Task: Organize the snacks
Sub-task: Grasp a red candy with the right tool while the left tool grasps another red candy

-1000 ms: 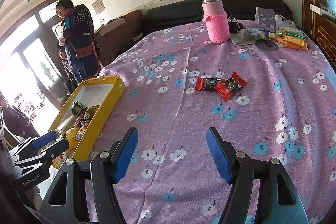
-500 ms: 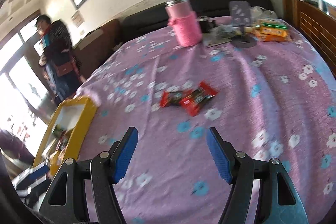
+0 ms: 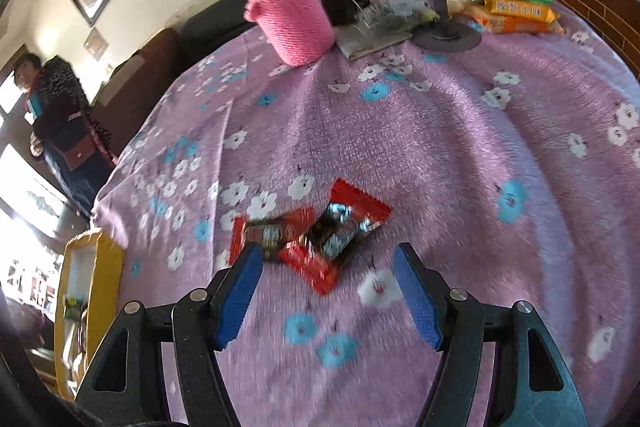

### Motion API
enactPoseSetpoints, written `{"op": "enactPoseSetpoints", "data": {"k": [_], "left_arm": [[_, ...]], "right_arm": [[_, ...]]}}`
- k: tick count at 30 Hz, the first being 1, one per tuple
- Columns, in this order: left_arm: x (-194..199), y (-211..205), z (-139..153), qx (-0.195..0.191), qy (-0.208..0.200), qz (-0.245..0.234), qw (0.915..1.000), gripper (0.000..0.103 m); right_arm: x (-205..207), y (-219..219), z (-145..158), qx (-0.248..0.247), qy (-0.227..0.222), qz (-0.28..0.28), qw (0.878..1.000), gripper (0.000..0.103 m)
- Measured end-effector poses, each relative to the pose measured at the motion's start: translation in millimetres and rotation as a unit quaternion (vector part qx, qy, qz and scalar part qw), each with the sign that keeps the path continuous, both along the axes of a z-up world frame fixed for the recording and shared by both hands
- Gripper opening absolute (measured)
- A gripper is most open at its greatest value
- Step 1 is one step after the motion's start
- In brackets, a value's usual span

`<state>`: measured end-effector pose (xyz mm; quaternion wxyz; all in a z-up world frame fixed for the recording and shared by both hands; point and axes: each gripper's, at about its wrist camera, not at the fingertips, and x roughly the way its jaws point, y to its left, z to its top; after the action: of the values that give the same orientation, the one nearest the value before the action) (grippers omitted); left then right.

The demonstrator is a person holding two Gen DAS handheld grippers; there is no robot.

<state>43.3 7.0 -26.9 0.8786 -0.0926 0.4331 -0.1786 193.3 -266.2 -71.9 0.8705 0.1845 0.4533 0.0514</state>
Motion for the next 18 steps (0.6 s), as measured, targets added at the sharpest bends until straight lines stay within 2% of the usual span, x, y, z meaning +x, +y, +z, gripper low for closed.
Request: {"op": "enactPoseSetpoints", "data": {"k": [3, 5, 6, 7, 11, 16, 18], "left_arm": [[1.2, 0.7, 5.0, -0.026, -0.006, -0.009, 0.9996, 0.077], [3.3, -2.1, 10.0, -0.029, -0.011, -0.014, 0.9994, 0.077], [5.0, -3.7, 12.0, -0.026, -0.014, -0.015, 0.9994, 0.077], [8.2, -5.8, 13.7, -0.021, -0.014, -0.016, 0.9996, 0.077], [25.7, -16.1, 20.5, 0.004, -0.001, -0.030, 0.9995, 0.077], [51.3, -30.6, 33.2, 0.034, -0.021, -0.050, 0.9980, 0.077], [74.3, -42.3, 31.3, 0.045, -0.015, -0.067, 0.9966, 0.077]], "right_arm": [[7.0, 6.5, 0.0, -0.029, -0.001, -0.011, 1.000, 0.066], [10.3, 10.7, -1.0, -0.055, 0.000, -0.019, 0.998, 0.050], [12.4, 10.8, -2.8, -0.058, 0.004, -0.019, 0.998, 0.034], [12.7, 11.1, -4.9, -0.061, 0.003, -0.020, 0.998, 0.031], [8.2, 12.2, -6.1, -0.078, -0.009, -0.004, 0.997, 0.030], [-20.8, -8.6, 2.2, -0.024, -0.023, -0.012, 0.999, 0.030], [-36.2, -17.2, 4.7, -0.003, -0.031, -0.012, 0.999, 0.030]]}}
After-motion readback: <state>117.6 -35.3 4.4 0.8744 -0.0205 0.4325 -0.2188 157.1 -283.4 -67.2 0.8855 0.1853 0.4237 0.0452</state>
